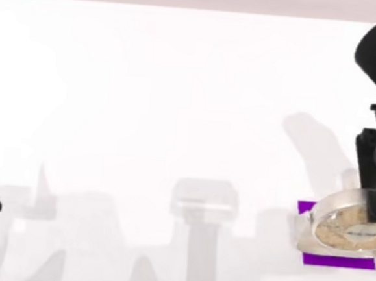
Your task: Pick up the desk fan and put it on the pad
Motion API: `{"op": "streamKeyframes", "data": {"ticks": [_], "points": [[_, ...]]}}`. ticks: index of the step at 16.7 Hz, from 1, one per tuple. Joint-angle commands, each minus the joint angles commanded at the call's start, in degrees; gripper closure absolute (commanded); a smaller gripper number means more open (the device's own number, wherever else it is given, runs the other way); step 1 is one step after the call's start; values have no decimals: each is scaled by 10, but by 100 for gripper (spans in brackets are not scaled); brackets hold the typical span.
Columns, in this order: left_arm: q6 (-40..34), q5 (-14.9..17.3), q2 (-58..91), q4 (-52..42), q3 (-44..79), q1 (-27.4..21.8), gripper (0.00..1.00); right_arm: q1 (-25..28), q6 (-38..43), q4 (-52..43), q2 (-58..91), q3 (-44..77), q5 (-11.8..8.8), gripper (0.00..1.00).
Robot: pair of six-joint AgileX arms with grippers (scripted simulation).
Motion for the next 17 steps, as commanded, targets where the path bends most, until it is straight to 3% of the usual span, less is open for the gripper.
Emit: {"op": "streamKeyframes", "data": {"ticks": [3,16,17], "points": [[0,0,0,0,0,0,0,0,0,0,0,0,0,100],[0,0,0,0,0,0,0,0,0,0,0,0,0,2],[0,0,0,0,0,0,0,0,0,0,0,0,0,0]]}}
